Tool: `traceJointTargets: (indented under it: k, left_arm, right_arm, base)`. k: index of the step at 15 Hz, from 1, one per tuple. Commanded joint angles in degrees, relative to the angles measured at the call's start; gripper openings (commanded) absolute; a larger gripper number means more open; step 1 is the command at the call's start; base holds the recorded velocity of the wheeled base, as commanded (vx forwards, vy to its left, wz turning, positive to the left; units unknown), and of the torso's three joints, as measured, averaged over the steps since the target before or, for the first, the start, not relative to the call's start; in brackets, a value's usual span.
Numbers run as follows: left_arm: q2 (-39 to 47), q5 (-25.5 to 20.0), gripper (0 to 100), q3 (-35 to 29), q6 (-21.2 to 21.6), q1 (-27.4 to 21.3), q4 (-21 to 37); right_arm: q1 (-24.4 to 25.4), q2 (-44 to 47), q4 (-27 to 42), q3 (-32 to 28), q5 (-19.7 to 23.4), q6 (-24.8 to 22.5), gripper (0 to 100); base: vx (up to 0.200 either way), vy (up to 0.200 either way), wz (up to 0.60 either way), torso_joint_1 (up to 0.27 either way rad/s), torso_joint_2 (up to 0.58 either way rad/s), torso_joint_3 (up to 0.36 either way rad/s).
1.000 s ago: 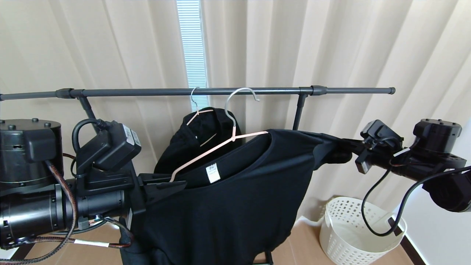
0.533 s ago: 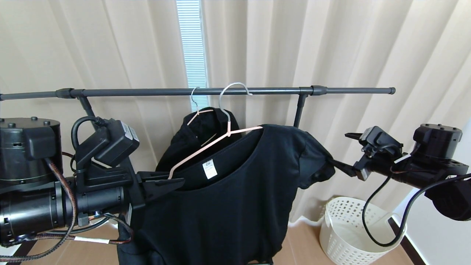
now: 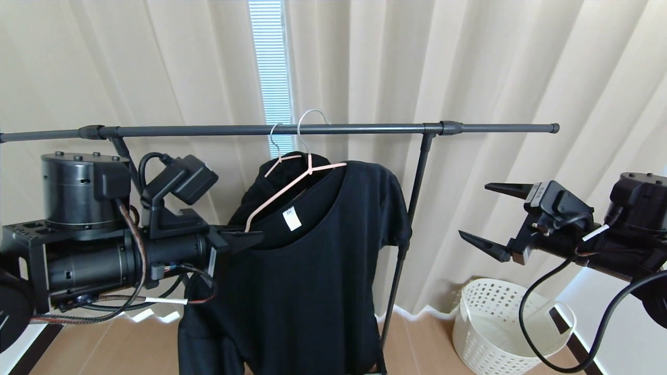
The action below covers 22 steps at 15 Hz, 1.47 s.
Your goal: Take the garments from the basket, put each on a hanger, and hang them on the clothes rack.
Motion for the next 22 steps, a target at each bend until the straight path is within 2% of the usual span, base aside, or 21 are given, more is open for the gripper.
traceJointTargets:
  k: [1, 5, 6, 7, 10, 16, 18, 22]
  left_arm:
    - [4.56, 1.73, 0, -3.19, -1.54, -0.11, -0.04]
    - [9.31, 5.51, 0, -7.49, -6.02, -1.69, 0.05]
    - [9.49, 5.60, 0, -7.58, -6.11, -1.78, 0.05]
    - [12.47, 8.32, 0, -9.51, -7.87, -2.75, 0.05]
    - [15.99, 11.57, 0, -13.65, -10.77, -4.15, 0.05]
    - [21.53, 13.59, 0, -19.36, -11.38, -4.59, -0.04]
    - [23.37, 15.09, 0, -22.61, -14.72, -5.12, -0.04]
    - [25.75, 15.09, 0, -26.13, -15.78, -5.21, -0.04]
  right_arm:
    - [2.59, -2.16, -0.02, 0.42, -0.26, 0.21, 100]
    - [7.42, -3.83, -0.20, -0.81, -6.94, 9.00, 100]
    - [7.51, -3.83, -0.29, -0.81, -7.11, 9.17, 100]
    - [8.91, -4.09, -0.20, -2.04, -10.01, 13.04, 100]
    - [9.00, -4.00, -0.29, -2.31, -10.98, 13.48, 100]
    - [8.91, -3.83, -0.29, -2.39, -11.07, 13.48, 100]
    - [8.91, -3.74, -0.29, -2.39, -11.07, 13.48, 100]
    - [8.91, -3.56, -0.29, -2.48, -11.07, 13.48, 100]
  base:
    - [0.000, 0.000, 0.00, 0.000, 0.00, 0.000]
    - [0.000, 0.000, 0.00, 0.000, 0.00, 0.000]
    - [0.000, 0.000, 0.00, 0.000, 0.00, 0.000]
    - [0.000, 0.000, 0.00, 0.000, 0.00, 0.000]
    - [0.000, 0.000, 0.00, 0.000, 0.00, 0.000]
    - [0.000, 0.000, 0.00, 0.000, 0.00, 0.000]
    - [0.000, 0.000, 0.00, 0.000, 0.00, 0.000]
    - [0.000, 0.000, 0.00, 0.000, 0.00, 0.000]
